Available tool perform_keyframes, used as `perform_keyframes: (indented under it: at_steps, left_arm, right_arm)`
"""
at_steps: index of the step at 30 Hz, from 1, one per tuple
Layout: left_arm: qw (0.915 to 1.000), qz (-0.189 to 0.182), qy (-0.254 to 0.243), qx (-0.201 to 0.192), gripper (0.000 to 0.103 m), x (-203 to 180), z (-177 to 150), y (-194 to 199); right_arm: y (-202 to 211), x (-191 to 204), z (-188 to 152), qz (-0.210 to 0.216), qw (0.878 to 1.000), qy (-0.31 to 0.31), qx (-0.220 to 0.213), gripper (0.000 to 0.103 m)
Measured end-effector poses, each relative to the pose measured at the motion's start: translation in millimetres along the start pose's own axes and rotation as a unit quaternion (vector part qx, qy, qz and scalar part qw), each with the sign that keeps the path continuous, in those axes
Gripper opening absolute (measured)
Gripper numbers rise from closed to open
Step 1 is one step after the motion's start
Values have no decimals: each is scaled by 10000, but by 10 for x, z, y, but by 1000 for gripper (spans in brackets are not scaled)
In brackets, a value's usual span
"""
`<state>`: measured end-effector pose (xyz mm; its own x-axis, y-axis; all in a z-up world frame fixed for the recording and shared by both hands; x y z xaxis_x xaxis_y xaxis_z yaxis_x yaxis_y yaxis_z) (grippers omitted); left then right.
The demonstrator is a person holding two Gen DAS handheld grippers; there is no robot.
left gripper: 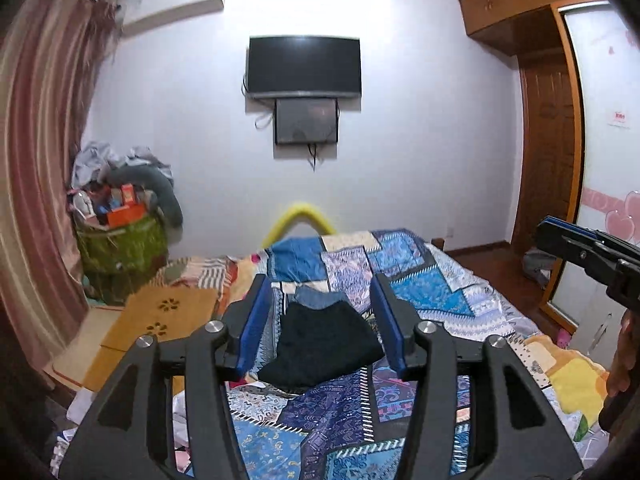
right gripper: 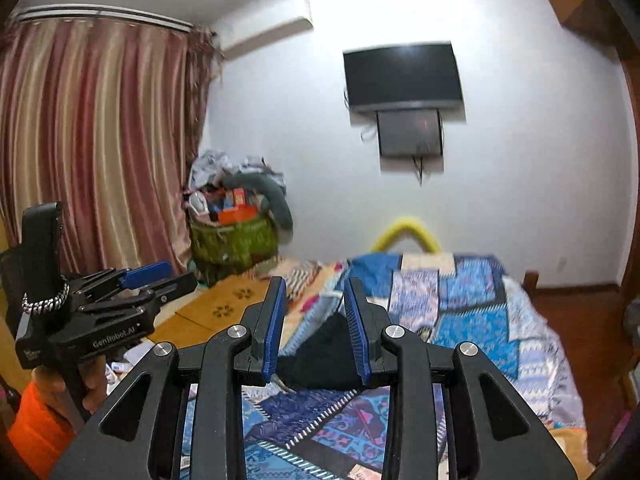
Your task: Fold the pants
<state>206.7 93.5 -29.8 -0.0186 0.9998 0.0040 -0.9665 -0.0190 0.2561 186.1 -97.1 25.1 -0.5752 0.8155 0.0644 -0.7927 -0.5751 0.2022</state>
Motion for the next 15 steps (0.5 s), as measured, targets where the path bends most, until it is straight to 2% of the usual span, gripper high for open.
perform_keyframes:
  at_steps: [1,3,6,7,9,12,15]
  left_arm:
    - [10000,-32,25,-70,62,-11,7,89]
    - [9997,-38,33,-255,73,-45,39,279]
    - [9991,-68,-21,-416,90,-90,61,468]
    - [9990,-52,-19,-451,92,-94,63,511]
    - [9989,-35,-47,-471,98,-123,58,592]
    - [9985,-21,-18,-541,103,-134,59,661]
    - [9984,-31,33,-560,103,-133,61,672]
  right_arm:
    - [39,22,2,-4,10000,12,-38,33]
    - [99,40,-4,-60,9999,8,-127,54]
    - [176,63,-21,-187,9996,9,-224,67]
    - [182,66,-25,-227,9995,4,-221,70]
    - [219,72,-27,-332,9991,13,-258,87]
    - [287,81,-38,-526,9981,50,-308,101]
    - [333,67,-65,-595,9977,-15,-338,103]
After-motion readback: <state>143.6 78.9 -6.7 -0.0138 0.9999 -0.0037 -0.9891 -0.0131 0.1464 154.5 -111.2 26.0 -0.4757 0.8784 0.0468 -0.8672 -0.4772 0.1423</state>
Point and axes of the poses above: each gripper's, at about its wrist camera, not at the fingertips, and y roughly against the way its jaws point, x to its left, z to its top, the point moved 7 cm from there along -y, roughly the way its jaws point, and after that the axes turned 1 degree about -x, right-handed, at the moved point
